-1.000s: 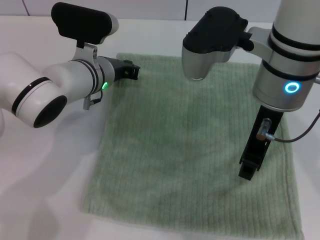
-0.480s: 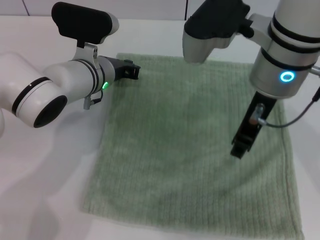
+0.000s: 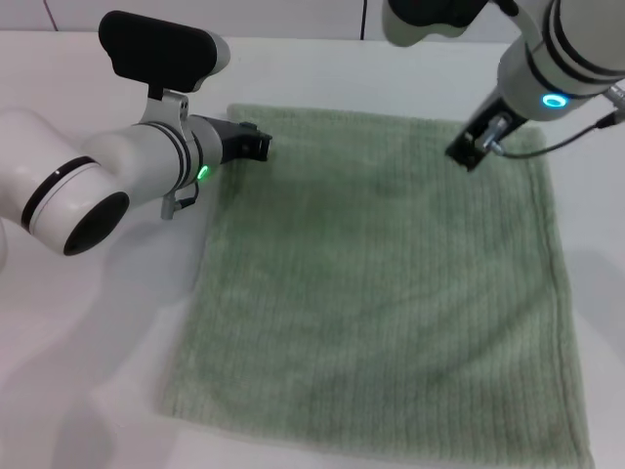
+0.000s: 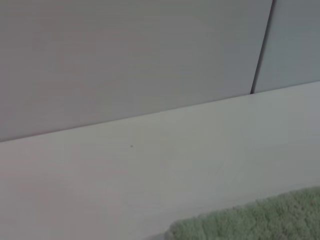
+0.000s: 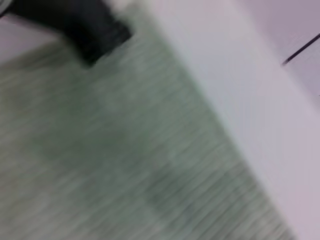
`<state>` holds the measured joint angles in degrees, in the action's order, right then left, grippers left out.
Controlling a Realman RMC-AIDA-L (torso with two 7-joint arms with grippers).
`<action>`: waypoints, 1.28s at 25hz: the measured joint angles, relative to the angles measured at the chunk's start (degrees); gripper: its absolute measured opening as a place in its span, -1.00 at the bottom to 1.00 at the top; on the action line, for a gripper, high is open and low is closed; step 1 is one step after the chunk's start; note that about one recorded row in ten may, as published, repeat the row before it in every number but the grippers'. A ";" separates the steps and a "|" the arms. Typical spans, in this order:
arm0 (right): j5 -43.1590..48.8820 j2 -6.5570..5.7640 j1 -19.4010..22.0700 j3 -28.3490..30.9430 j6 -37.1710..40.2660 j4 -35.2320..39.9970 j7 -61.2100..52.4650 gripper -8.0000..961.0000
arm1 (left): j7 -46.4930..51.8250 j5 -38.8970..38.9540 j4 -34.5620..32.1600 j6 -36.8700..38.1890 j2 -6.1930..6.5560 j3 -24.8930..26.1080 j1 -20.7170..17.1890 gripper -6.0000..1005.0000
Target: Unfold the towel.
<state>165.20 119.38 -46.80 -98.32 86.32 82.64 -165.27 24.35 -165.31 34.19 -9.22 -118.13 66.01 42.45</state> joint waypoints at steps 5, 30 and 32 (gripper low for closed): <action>1.98 -0.29 9.88 -2.71 -17.31 3.56 -0.07 -0.41 | -0.45 0.00 0.23 0.00 0.04 0.06 -0.29 -0.99; -2.53 0.15 26.63 -5.22 -101.92 -26.70 4.50 0.36 | -1.78 -0.14 2.35 19.11 0.00 2.05 -8.22 -0.99; -3.49 0.15 26.67 -5.80 -106.18 -29.04 4.50 0.45 | -1.78 -0.11 0.72 28.41 -0.14 2.61 -10.34 -0.99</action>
<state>161.71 119.53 -20.13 -104.12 -19.87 53.60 -160.77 22.58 -165.42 34.91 19.19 -118.27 68.62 32.11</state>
